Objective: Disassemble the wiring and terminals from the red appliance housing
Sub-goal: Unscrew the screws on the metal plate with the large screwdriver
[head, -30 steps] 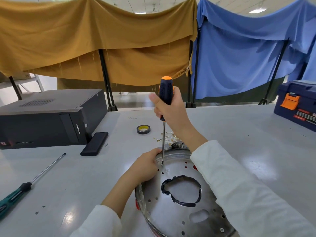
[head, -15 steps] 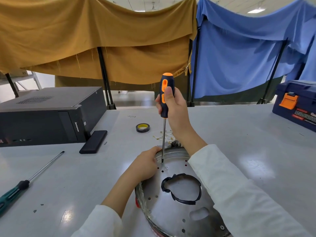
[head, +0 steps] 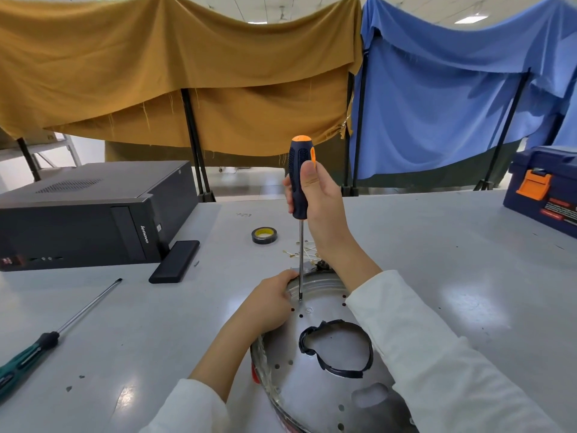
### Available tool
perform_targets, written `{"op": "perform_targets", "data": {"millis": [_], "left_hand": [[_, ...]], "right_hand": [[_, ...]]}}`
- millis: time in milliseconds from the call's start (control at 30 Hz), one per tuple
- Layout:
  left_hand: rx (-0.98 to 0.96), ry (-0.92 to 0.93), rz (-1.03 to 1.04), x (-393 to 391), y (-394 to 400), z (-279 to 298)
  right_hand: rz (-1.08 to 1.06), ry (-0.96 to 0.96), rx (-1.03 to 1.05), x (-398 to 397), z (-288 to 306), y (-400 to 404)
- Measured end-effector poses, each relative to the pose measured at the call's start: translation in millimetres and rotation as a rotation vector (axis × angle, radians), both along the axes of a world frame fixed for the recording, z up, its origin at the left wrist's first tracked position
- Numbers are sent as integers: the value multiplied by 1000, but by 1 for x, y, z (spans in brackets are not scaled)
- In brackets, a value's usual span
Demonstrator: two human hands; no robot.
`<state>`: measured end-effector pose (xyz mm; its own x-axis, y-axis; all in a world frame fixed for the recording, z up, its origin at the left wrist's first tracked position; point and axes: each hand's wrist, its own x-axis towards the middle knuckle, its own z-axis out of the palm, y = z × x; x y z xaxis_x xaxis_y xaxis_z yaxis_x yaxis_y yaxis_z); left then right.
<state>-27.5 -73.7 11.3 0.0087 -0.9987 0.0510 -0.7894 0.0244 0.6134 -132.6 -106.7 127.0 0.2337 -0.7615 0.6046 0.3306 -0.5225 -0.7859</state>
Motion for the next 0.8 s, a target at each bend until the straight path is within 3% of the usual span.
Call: {"op": "perform_targets", "data": {"millis": [400, 600, 800], "left_hand": [[6, 12, 2, -1, 1, 2], [-6, 33, 0, 1, 2, 1], [-1, 26, 8, 0, 1, 1]], "right_hand": [[43, -55, -25, -3, 0, -2], [121, -88, 96, -7, 2, -4], [92, -55, 15, 0, 1, -4]]}}
